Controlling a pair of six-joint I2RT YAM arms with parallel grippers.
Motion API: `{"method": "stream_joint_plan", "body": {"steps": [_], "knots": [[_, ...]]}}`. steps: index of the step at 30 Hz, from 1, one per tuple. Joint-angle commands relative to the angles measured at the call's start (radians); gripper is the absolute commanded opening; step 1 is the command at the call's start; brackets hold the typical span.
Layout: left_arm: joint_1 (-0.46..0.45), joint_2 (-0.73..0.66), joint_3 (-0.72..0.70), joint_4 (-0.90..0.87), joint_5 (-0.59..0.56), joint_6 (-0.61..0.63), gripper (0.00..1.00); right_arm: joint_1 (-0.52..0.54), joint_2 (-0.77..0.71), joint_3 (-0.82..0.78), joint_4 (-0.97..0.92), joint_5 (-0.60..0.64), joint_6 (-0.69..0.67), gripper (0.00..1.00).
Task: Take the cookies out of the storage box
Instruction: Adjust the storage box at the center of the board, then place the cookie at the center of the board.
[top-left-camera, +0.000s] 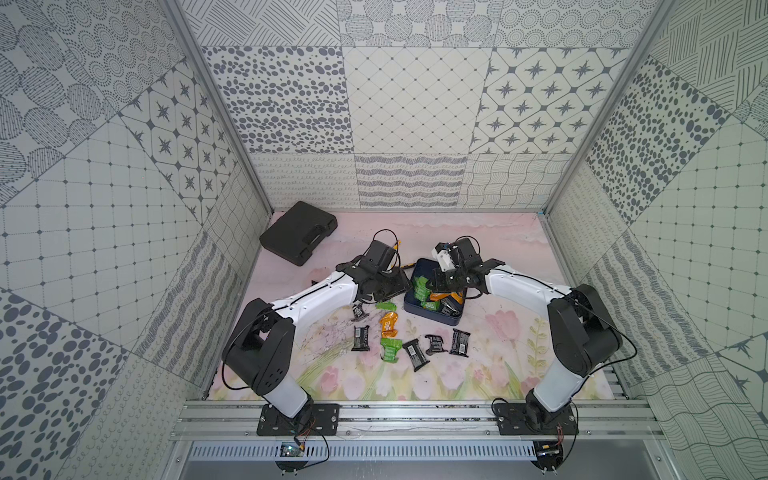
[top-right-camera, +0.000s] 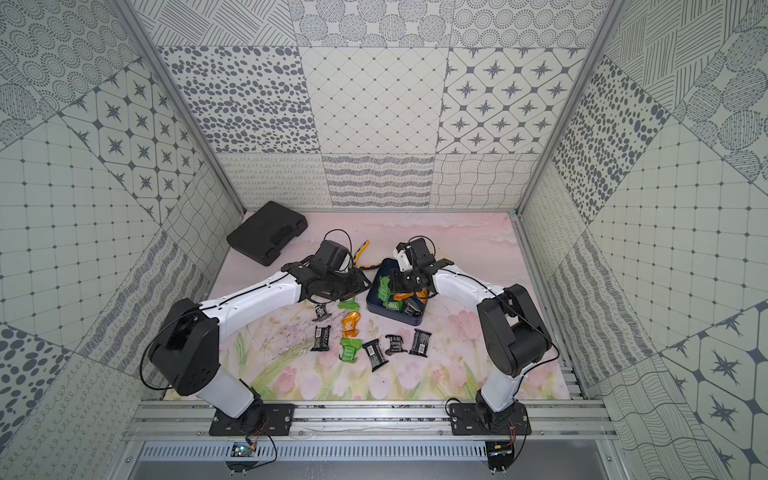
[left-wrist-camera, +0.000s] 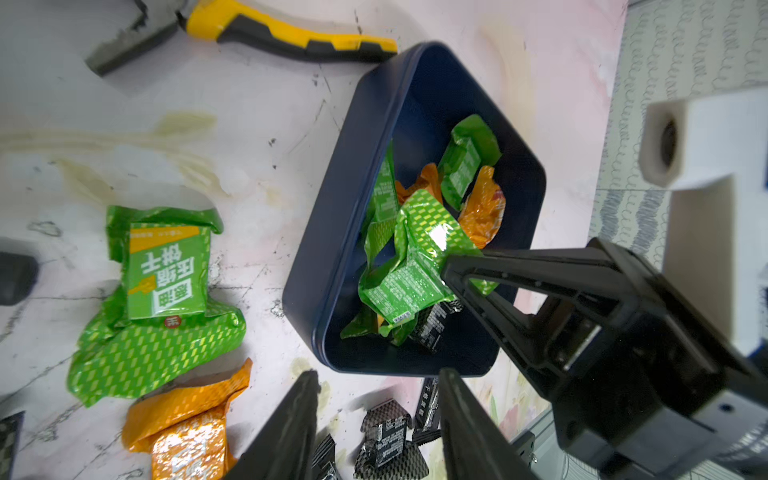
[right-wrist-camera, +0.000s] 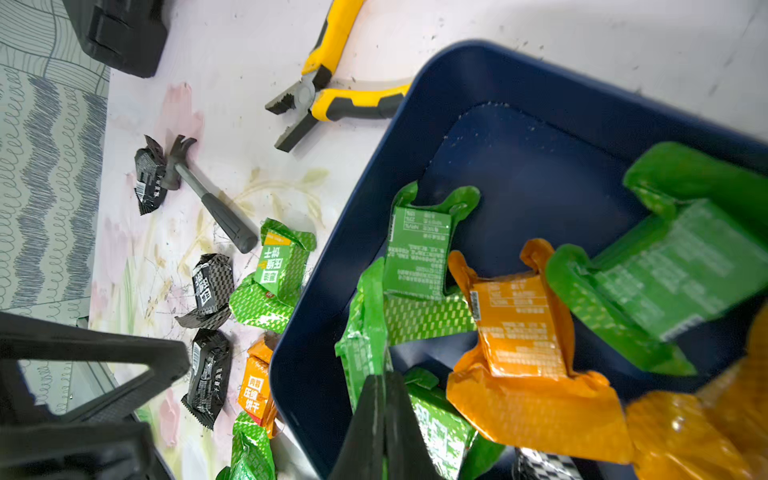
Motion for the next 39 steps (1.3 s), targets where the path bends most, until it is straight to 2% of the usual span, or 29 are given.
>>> {"method": "stream_joint_plan", "body": {"steps": [1,10,15,21,31,39], "knots": [[-0.001,-0.09,-0.021,-0.004,-0.165,-0.012,0.51,-0.005,-0.053,-0.012,0.01,0.017,-0.005,0.0],[0.021,-0.314,-0.169,0.002,-0.401,-0.063,0.51,0.015,-0.171,-0.013,-0.025,0.014,0.014,0.0],[0.052,-0.422,-0.257,-0.003,-0.456,-0.101,0.51,0.032,-0.193,-0.022,-0.042,0.007,0.025,0.0],[0.074,-0.537,-0.336,-0.039,-0.509,-0.127,0.52,0.164,-0.196,-0.024,-0.047,-0.04,0.041,0.0],[0.093,-0.712,-0.439,-0.144,-0.617,-0.238,0.49,0.433,-0.046,0.011,-0.005,-0.102,0.023,0.0],[0.097,-0.826,-0.452,-0.289,-0.709,-0.309,0.48,0.536,0.116,0.123,-0.034,-0.169,-0.079,0.0]]}}
